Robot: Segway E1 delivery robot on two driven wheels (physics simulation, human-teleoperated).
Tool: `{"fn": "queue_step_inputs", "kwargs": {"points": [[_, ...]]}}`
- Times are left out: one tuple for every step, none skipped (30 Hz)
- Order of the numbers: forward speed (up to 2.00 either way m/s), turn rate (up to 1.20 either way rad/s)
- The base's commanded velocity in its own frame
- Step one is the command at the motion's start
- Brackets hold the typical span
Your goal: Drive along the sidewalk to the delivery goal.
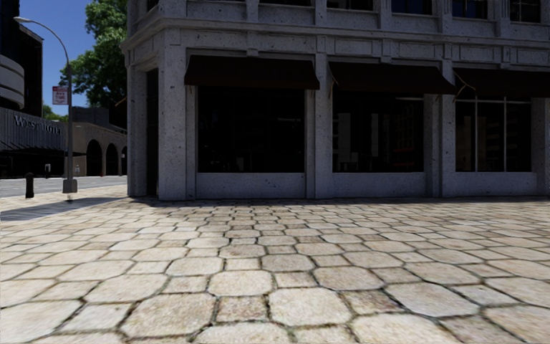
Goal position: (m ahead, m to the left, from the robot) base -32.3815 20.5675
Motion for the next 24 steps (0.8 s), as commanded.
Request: {"fn": "queue_step_inputs", "kwargs": {"points": [[0.31,0.0],[0.3,0.0],[0.3,0.0],[0.3,0.0],[0.29,0.0],[0.29,0.0],[0.32,0.0],[0.32,0.0],[0.38,0.0],[0.42,0.0],[0.44,0.0],[0.44,0.0],[0.45,0.0],[0.45,0.0],[0.45,0.0],[0.46,0.0],[0.46,0.0],[0.46,0.0],[0.46,0.0],[0.46,0.0],[0.46,0.0],[0.46,0.0],[0.46,0.0],[0.46,0.0]]}}
